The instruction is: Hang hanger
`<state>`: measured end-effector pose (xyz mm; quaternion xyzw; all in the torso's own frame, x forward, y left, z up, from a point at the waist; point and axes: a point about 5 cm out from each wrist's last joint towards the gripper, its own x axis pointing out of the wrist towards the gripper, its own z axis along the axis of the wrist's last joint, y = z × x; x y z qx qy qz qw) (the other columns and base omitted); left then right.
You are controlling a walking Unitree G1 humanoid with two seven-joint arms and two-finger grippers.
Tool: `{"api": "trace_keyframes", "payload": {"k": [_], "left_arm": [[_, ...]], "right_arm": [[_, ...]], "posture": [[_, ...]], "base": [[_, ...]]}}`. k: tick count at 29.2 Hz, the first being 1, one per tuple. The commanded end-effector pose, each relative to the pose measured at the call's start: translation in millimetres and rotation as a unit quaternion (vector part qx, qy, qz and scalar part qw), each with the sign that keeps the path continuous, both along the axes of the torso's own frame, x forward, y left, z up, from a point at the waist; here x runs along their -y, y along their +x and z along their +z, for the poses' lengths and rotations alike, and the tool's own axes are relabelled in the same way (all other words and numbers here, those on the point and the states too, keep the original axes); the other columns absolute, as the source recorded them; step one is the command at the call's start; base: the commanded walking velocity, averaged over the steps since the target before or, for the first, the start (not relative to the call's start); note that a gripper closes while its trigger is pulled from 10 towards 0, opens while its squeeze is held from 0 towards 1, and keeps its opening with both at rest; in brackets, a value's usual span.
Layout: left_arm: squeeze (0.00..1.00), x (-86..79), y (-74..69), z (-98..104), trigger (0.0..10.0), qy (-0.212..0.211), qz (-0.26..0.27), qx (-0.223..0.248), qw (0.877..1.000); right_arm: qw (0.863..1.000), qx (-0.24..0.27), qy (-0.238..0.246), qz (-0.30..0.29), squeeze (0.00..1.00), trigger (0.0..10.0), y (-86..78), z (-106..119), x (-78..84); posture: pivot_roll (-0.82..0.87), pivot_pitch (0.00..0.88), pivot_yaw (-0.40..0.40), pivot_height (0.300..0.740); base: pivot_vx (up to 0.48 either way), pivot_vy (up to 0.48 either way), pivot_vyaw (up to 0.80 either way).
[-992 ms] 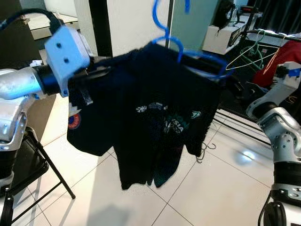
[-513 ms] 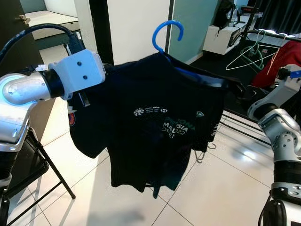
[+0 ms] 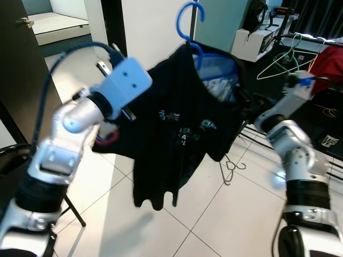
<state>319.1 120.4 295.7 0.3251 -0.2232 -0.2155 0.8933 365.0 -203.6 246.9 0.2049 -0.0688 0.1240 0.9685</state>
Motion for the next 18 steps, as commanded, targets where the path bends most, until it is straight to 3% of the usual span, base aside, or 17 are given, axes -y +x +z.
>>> {"api": "trace_keyframes", "payload": {"k": [1, 6, 12, 14, 18], "left_arm": [[0.0, 6.0, -3.9, -0.4, 10.0, -0.012, 0.003, 0.007, 1.0], [0.0, 16.8, -7.2, -9.9, 10.0, -0.014, -0.003, -0.004, 1.0], [0.0, 28.5, -11.2, -27.2, 10.0, 0.022, -0.006, -0.009, 1.0], [0.0, 28.5, -11.2, -27.2, 10.0, 0.022, -0.006, -0.009, 1.0], [0.0, 12.8, -6.1, -32.2, 10.0, 0.032, 0.038, -0.008, 0.999]], "right_arm": [[1.0, 0.017, -0.003, 0.014, 0.0, 10.0, -0.5, 6.7, -10.5], [0.999, 0.022, 0.006, 0.023, 0.0, 10.0, -0.6, 8.0, -16.9], [0.999, 0.027, 0.007, 0.021, 0.0, 10.0, -1.6, 10.9, -17.2], [0.999, 0.027, 0.007, 0.021, 0.0, 10.0, -1.6, 10.9, -17.2], [0.998, 0.03, -0.033, 0.041, 0.0, 10.0, -9.8, 12.3, -7.0]], "posture": [[0.01, 0.0, -0.02, 0.74], [0.01, 0.0, -0.019, 0.74], [0.0, 0.001, -0.016, 0.74], [0.0, 0.001, -0.016, 0.74], [0.0, 0.005, -0.017, 0.74]], "base": [[0.0, 0.0, 0.0], [0.0, 0.0, 0.0], [0.0, 0.0, 0.0], [0.0, 0.0, 0.0], [0.0, 0.0, 0.0]]}}
